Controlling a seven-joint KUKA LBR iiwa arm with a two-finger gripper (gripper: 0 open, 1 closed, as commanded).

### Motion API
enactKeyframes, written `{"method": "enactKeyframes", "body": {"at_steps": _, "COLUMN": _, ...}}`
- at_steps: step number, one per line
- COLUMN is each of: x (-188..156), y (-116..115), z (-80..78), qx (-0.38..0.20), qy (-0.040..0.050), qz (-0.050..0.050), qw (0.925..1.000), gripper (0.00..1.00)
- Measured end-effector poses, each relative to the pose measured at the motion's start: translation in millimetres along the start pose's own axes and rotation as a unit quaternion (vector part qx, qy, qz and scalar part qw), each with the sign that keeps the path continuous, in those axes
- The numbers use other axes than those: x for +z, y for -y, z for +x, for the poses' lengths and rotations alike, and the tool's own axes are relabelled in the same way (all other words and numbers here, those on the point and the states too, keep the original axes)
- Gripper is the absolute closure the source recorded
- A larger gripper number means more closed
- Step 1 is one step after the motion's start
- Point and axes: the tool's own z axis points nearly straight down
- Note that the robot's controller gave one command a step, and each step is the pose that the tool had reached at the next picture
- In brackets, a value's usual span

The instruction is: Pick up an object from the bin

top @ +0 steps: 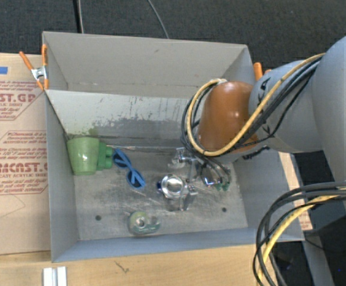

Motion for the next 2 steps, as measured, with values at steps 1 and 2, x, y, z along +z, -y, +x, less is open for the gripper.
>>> {"method": "enactKeyframes", "body": {"at_steps": 1, "x": 2, "y": 5, "z": 9.1, "qx": -0.01, "qy": -0.0016, "qz": 0.0, "qw": 0.9999, "gripper": 0.0}}
{"method": "enactKeyframes", "body": {"at_steps": 2, "x": 28, "y": 8, "z": 15.5, "qx": -0.005, "qy": 0.0058, "qz": 0.0, "qw": 1.0, "gripper": 0.0}}
